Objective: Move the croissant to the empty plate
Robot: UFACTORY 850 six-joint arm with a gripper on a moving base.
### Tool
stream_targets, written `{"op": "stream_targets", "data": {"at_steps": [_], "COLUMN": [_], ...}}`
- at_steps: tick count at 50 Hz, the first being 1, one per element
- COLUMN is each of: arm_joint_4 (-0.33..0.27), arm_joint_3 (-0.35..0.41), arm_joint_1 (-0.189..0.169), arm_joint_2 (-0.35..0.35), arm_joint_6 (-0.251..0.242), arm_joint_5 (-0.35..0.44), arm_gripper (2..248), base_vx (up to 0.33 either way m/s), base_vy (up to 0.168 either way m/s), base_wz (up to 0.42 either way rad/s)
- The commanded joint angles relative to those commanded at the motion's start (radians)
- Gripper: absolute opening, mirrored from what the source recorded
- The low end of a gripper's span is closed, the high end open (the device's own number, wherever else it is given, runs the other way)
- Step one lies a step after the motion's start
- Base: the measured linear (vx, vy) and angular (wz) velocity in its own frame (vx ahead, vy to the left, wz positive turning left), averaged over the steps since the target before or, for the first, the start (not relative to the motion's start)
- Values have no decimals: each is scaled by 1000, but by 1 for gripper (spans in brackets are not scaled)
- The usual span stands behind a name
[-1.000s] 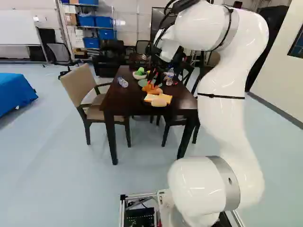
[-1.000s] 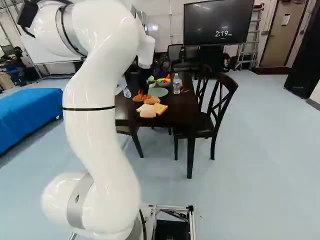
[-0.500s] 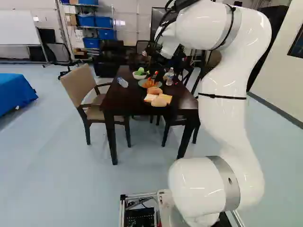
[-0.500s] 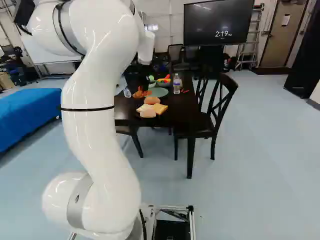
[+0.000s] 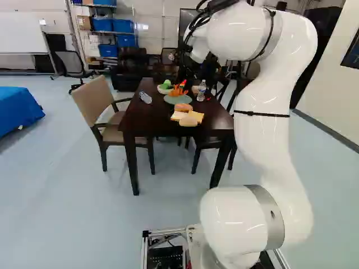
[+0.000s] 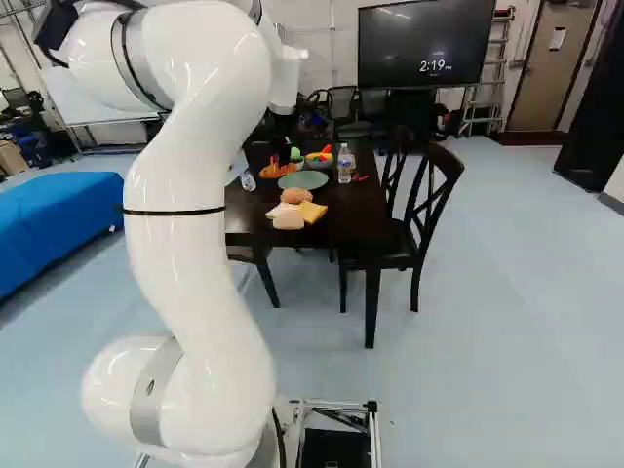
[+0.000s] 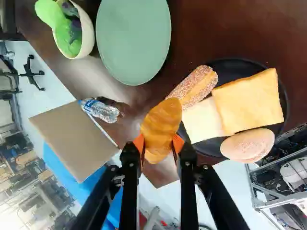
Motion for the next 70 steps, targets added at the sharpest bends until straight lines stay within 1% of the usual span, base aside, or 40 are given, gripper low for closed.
{"op": "stream_targets", "data": {"at_steps": [8, 31, 70], "arm_joint_4": [0, 0, 0], "arm_joint_3": [-14, -58, -59], "arm_joint_1": [-1, -4, -4], "arm_joint_2": [6, -26, -27], "arm_joint_6": [0, 0, 0], "arm_joint_5": [0, 0, 0], "arm_gripper": [92, 92, 92], "base_vx": [0, 0, 0], "base_vy": [0, 0, 0], "base_wz": [0, 0, 0]}}
